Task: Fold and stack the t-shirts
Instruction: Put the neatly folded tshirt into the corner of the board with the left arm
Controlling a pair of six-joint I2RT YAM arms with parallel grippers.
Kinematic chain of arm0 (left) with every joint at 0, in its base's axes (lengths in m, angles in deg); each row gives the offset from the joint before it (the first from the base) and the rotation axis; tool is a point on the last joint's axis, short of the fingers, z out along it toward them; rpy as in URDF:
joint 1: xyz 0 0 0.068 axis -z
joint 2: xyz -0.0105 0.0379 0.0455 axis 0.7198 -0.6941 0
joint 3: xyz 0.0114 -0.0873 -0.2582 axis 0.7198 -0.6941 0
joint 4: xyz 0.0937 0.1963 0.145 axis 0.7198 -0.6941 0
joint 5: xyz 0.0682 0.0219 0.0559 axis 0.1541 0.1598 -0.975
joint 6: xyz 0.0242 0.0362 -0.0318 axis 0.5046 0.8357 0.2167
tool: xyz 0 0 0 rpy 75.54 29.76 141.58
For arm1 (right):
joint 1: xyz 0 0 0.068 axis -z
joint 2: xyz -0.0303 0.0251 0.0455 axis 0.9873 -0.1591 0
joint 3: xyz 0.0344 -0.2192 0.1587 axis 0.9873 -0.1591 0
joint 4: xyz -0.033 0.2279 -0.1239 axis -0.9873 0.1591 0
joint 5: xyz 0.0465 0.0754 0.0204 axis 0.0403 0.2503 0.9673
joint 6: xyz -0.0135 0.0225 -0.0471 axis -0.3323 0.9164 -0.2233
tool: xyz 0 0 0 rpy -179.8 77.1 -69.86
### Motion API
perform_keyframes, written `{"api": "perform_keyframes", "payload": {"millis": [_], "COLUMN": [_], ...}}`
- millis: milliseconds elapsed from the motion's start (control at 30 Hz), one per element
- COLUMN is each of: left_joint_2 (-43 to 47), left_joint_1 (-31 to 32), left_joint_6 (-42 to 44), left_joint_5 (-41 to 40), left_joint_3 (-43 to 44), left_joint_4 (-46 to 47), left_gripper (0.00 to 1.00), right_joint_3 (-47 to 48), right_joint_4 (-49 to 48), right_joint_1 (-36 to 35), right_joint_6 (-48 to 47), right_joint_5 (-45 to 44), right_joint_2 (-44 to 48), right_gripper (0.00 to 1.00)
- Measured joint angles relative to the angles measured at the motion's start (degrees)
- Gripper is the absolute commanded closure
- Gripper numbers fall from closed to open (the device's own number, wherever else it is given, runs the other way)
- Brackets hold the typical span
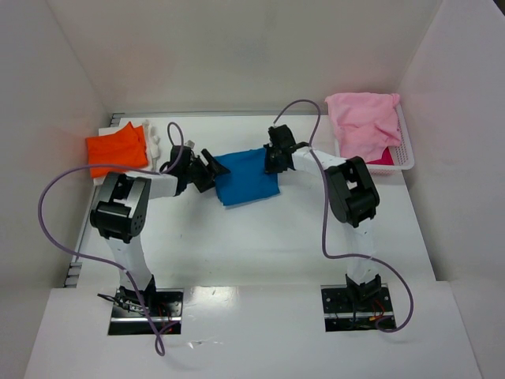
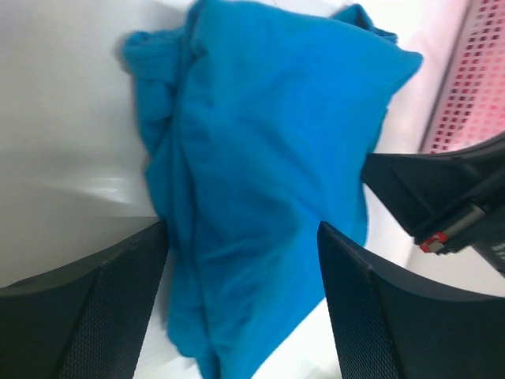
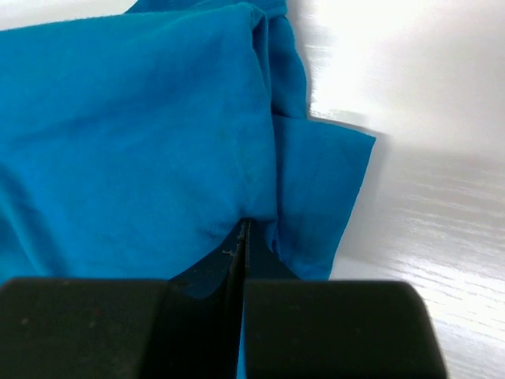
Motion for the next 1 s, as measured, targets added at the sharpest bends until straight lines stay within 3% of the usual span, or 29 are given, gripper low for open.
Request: {"api": "perform_keyframes", "payload": {"millis": [233,333,500,633,867,967,1000], "left_joint_2": [0.18,0.2,0.22,0.2,0.49,0.61,0.56], "left_joint_1": [2.88,4.52,6.2,6.29,6.19,4.66,3.75], "left_joint_6": [-8.95,-12.28,-17.06,-18.68,-11.34,-4.18,-1.3], "left_joint_5": [-3.55,-6.29,-10.12,-11.25,-12.9,-14.09,-14.5], "left_joint_3": [-4.53,-5.33,-7.19,-7.42,-0.34,6.17,8.89], "left_joint_4": [8.44,9.81,9.76,7.91,-4.17,-13.6,-16.98], "left_gripper": [0.2,0.28,0.6,0.97,1.0,1.0,1.0], "right_joint_3": [1.54,1.56,1.48,1.29,1.08,0.46,-0.06], "right_joint_4": [-0.71,-1.08,-1.47,-1.95,-2.27,-2.2,-1.88], "right_joint_1": [-0.56,-0.7,-0.84,-0.96,-1.07,-1.34,-1.52], "right_joint_6": [0.0,-0.02,-0.1,-0.1,-0.05,0.37,0.49], "right_joint_5": [0.04,0.0,-0.2,-0.19,-0.21,0.0,-0.03], "right_joint_2": [-1.33,-1.4,-1.4,-1.4,-1.3,-0.58,0.08], "right_gripper": [1.0,1.0,1.0,1.0,0.99,0.77,0.63]}}
